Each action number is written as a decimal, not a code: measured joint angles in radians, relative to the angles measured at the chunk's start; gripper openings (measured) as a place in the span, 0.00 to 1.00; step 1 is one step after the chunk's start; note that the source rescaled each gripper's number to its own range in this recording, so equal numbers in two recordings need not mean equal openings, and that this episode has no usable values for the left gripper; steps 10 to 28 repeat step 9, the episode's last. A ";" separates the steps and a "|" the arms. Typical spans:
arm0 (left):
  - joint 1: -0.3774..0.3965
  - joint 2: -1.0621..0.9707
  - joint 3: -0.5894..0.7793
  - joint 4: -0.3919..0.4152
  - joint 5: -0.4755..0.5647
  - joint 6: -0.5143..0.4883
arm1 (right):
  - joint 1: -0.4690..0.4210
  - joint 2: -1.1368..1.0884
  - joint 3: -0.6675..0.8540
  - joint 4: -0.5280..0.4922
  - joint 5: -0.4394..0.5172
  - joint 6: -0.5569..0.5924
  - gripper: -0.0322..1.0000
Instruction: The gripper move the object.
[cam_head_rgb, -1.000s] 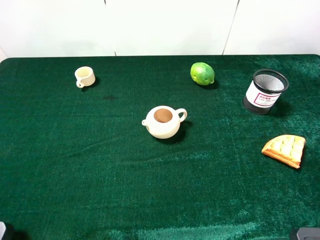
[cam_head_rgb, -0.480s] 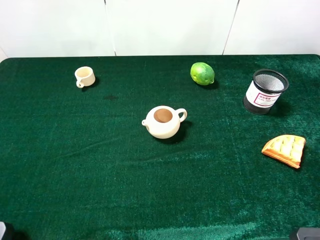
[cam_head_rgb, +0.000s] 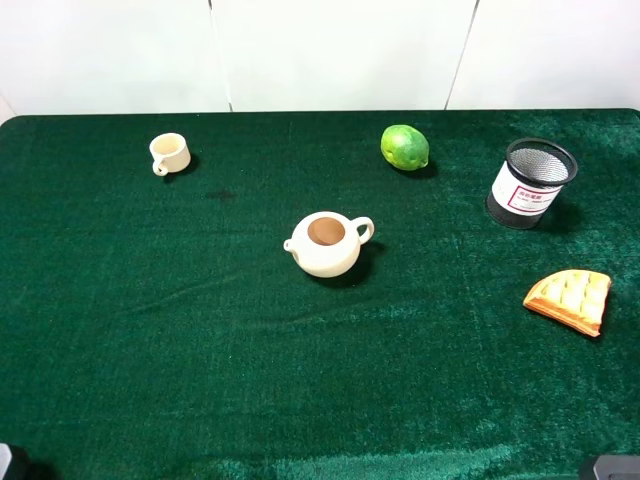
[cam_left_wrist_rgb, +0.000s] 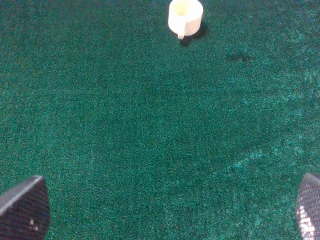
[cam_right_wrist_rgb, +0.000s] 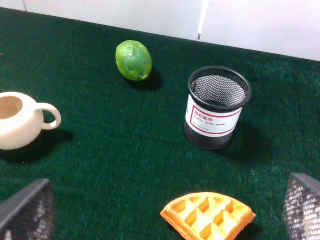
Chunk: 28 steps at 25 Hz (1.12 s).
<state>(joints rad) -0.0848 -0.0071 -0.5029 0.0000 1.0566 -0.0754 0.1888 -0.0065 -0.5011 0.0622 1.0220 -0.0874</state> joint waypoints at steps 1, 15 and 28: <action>0.000 0.000 0.000 0.000 0.000 0.000 | 0.000 0.000 0.000 -0.001 0.000 0.000 1.00; 0.000 0.000 0.000 0.000 0.000 0.000 | 0.000 0.000 0.000 -0.001 0.000 0.000 1.00; 0.000 0.000 0.000 0.000 0.000 0.000 | 0.000 0.000 0.000 -0.001 0.000 0.000 1.00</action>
